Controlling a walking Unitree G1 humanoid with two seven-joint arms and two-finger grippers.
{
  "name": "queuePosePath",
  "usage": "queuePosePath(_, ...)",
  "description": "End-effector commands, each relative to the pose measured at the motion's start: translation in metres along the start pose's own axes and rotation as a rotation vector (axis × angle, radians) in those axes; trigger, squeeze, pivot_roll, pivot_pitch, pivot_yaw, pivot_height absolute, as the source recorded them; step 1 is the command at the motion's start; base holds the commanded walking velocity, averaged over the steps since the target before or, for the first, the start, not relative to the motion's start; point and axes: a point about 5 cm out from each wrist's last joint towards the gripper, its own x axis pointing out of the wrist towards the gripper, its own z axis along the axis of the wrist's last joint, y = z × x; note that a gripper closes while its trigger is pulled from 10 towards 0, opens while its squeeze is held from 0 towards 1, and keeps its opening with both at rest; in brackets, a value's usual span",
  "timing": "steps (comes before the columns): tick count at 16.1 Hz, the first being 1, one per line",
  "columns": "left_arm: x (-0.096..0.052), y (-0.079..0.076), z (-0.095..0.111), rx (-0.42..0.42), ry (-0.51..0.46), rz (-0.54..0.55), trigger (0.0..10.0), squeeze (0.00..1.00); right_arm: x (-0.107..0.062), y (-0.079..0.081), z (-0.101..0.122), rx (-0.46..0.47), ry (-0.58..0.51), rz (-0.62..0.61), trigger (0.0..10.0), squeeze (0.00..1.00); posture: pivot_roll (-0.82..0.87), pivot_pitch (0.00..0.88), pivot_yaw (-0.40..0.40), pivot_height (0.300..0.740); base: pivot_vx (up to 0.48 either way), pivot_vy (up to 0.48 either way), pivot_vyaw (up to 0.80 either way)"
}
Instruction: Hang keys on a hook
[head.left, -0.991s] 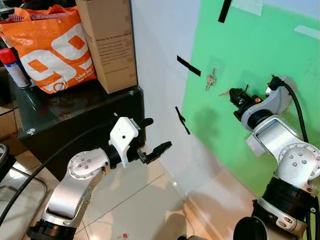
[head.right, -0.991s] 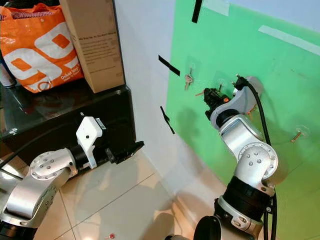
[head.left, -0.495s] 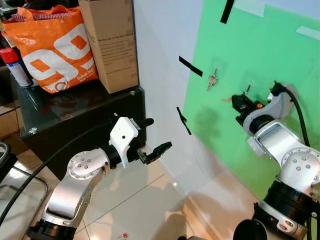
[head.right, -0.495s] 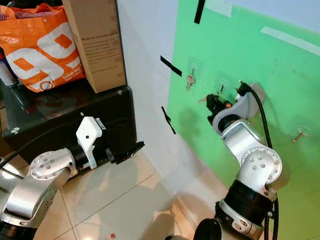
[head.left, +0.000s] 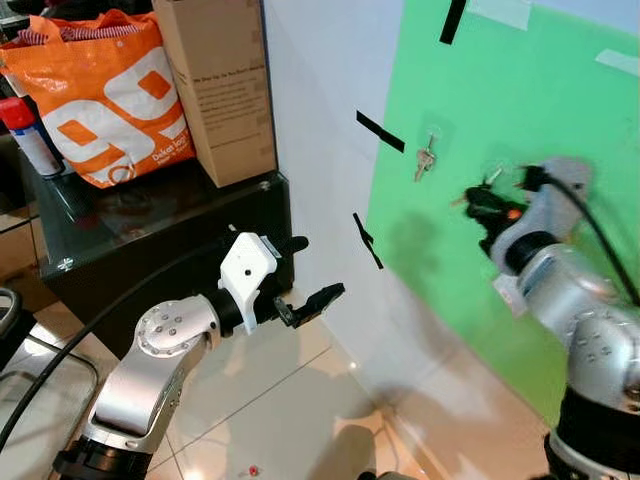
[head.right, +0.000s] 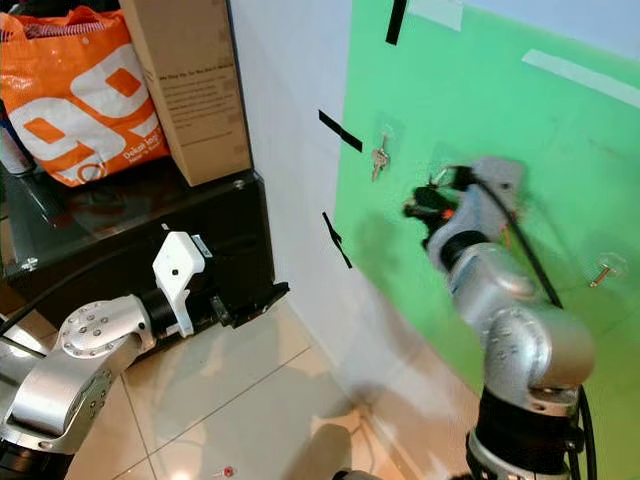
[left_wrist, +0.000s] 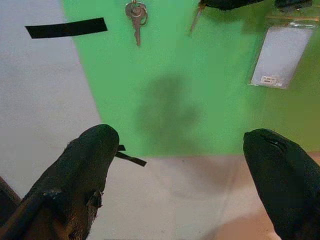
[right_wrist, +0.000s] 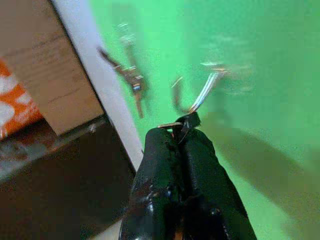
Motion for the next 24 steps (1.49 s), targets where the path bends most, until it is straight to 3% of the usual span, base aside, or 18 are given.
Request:
queuePosePath(1,0.001,0.001,0.006,0.023,-0.008,-0.011,10.0,0.0,-0.003,0.002,0.004,-0.028,-0.038,-0.001,10.0,0.0,-0.07,0.0,0.021,0.74,0.0,0.0,0.0)
queuePosePath(9,0.0,0.002,0.001,0.02,0.0,-0.012,10.0,0.0,0.0,-0.003,0.007,0.091,-0.06,-0.008,10.0,0.0,-0.07,0.0,0.015,0.74,0.0,0.0,0.0)
queuePosePath(13,0.0,0.002,-0.001,0.021,0.003,-0.014,10.0,0.0,0.001,-0.004,0.008,0.228,-0.053,-0.003,10.0,0.0,-0.07,0.0,0.014,0.74,0.0,0.0,0.0)
queuePosePath(14,-0.003,0.002,-0.006,0.02,0.007,-0.015,10.0,0.0,0.002,-0.009,0.009,0.34,-0.056,-0.016,10.0,0.0,-0.07,0.0,0.013,0.74,0.0,0.0,0.0)
queuePosePath(19,-0.003,0.003,-0.007,0.02,0.007,-0.014,10.0,0.0,0.004,-0.01,0.006,0.514,-0.034,-0.003,10.0,0.0,-0.06,0.0,0.012,0.74,0.0,0.0,0.0)
queuePosePath(24,-0.003,0.004,-0.006,0.021,0.0,-0.01,10.0,0.0,0.003,-0.018,0.005,0.619,-0.022,-0.036,10.0,0.0,-0.06,0.0,0.013,0.74,0.0,0.0,0.0)
